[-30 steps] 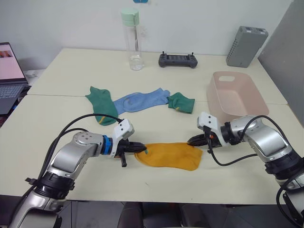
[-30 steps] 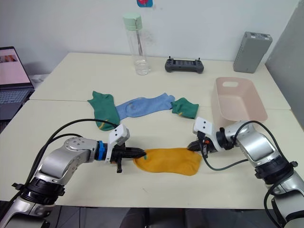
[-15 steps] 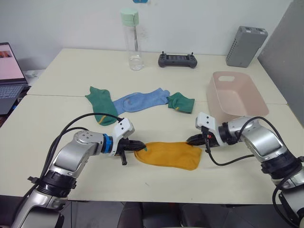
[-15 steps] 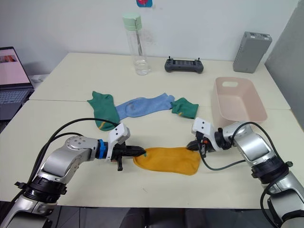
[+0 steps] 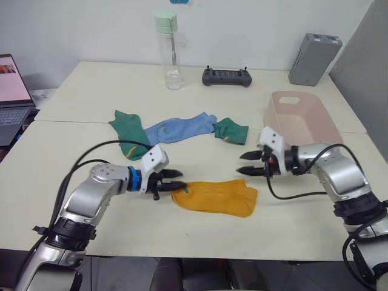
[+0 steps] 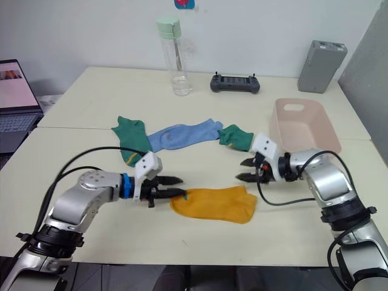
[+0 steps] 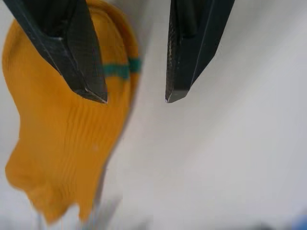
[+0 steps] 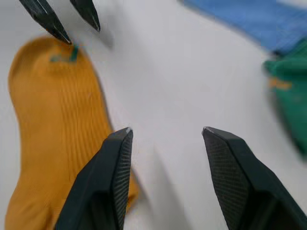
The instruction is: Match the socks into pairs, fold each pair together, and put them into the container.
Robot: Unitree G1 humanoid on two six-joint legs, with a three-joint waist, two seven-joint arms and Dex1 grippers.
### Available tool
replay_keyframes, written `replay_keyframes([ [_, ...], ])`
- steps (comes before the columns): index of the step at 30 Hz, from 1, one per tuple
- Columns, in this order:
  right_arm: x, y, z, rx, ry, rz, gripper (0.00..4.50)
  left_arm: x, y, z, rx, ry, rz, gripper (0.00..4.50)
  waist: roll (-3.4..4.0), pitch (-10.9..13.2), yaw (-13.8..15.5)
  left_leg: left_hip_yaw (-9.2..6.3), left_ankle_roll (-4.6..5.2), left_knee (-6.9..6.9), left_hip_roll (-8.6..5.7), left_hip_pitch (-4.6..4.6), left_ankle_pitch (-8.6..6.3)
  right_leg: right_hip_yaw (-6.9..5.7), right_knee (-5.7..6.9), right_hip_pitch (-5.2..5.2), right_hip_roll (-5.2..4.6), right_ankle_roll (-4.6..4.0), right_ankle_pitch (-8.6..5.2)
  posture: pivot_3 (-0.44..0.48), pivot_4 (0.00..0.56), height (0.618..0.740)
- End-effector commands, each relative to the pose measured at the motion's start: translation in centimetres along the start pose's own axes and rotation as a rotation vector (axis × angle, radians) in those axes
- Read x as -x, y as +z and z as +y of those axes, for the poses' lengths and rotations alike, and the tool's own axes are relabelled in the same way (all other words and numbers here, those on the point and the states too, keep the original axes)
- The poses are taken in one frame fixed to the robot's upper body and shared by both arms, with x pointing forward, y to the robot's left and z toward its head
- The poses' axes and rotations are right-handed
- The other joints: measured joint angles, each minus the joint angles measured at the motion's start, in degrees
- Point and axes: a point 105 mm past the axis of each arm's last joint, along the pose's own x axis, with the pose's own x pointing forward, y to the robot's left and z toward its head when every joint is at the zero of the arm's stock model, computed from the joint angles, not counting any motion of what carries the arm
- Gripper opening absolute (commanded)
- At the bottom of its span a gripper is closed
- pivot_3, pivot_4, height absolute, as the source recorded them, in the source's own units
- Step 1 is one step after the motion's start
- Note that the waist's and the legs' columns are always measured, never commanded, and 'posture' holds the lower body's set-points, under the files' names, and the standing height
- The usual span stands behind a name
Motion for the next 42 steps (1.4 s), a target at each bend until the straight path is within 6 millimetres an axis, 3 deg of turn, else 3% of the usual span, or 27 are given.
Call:
replay_keyframes([
  [1, -0.1, 2.4, 2.6, 0.100, 0.078, -0.127, 2.40, 0.2, 2.8, -1.5, -0.204, -0.078, -0.086, 1.83, 0.00, -0.01, 0.00, 0.00, 0.00, -0.01, 0.00, 0.00, 0.00, 0.00, -0.01, 0.01, 0.00, 0.00, -0.01, 0.000, 0.150, 0.740],
  [4, -1.7, 1.9, 3.9, 0.101, 0.092, -0.142, 1.84, -0.9, 2.0, -3.1, -0.262, -0.152, -0.093, 1.25, 0.01, -0.02, -0.04, 0.02, -0.01, -0.09, -0.01, 0.03, 0.00, 0.01, -0.06, 0.05, 0.00, -0.02, -0.01, 0.000, 0.150, 0.740],
  [8, -4.2, 1.2, 5.9, 0.134, 0.132, -0.157, 0.38, -2.6, 0.7, -4.3, -0.302, -0.205, -0.098, 0.00, 0.01, -0.01, -0.11, 0.02, 0.00, -0.03, 0.00, 0.03, 0.00, 0.02, -0.02, 0.03, 0.00, -0.01, 0.00, 0.000, 0.150, 0.740],
  [9, -4.6, 0.9, 6.3, 0.142, 0.135, -0.154, 0.03, -2.9, 0.2, -4.5, -0.312, -0.213, -0.089, 0.00, 0.01, -0.01, -0.11, 0.02, 0.00, 0.01, 0.00, 0.04, 0.00, 0.03, 0.00, 0.03, 0.01, 0.02, 0.01, 0.000, 0.150, 0.740],
  [13, -5.6, -3.2, 6.8, 0.158, 0.123, -0.038, 0.03, -3.2, -2.4, -4.6, -0.341, -0.238, -0.024, 0.00, 0.01, -0.02, -0.12, 0.03, 0.00, 0.11, -0.01, 0.07, 0.01, 0.06, 0.00, 0.09, 0.01, 0.08, 0.03, 0.000, 0.150, 0.740],
  [20, -2.4, -7.4, 5.4, 0.122, 0.058, 0.070, 0.03, -1.4, -4.9, -3.3, -0.389, -0.207, 0.062, 0.00, 0.01, -0.02, 0.20, 0.04, 0.00, 0.13, -0.01, 0.20, 0.01, 0.06, -0.01, 0.25, -0.01, 0.08, -0.04, 0.000, 0.150, 0.740],
  [25, -0.6, -6.4, 5.4, 0.107, 0.049, 0.038, 0.03, -0.4, -4.5, -2.9, -0.365, -0.190, 0.021, 0.00, 0.01, -0.02, 0.10, 0.07, 0.00, 0.15, 0.00, 0.35, 0.01, 0.12, -0.02, 0.38, -0.02, 0.03, -0.25, 0.000, 0.150, 0.740],
  [30, -1.1, -3.9, 8.0, 0.056, 0.151, -0.077, 0.03, -0.5, -3.0, -4.2, -0.398, -0.230, -0.045, 0.00, 0.01, -0.02, -0.21, 0.06, 0.00, 0.13, 0.01, 0.34, 0.00, 0.12, -0.01, 0.38, -0.02, 0.17, -0.17, 0.000, 0.150, 0.740],
  [36, -0.6, -7.7, 8.6, 0.076, 0.135, 0.096, 0.03, 0.0, -5.7, -4.1, -0.441, -0.242, 0.091, 0.00, 0.01, -0.02, 0.05, 0.05, 0.00, 0.08, -0.01, 0.32, 0.00, 0.08, -0.04, 0.35, -0.03, 0.07, -0.25, 0.000, 0.150, 0.740],
  [42, 1.7, -8.1, 8.4, 0.059, 0.116, 0.137, 0.03, 0.6, -5.3, -3.3, -0.429, -0.200, 0.073, 0.00, 0.00, -0.04, 0.07, 0.09, 0.00, 0.14, 0.00, 0.36, 0.00, 0.13, -0.05, 0.40, -0.05, -0.02, -0.29, 0.000, 0.150, 0.740],
])
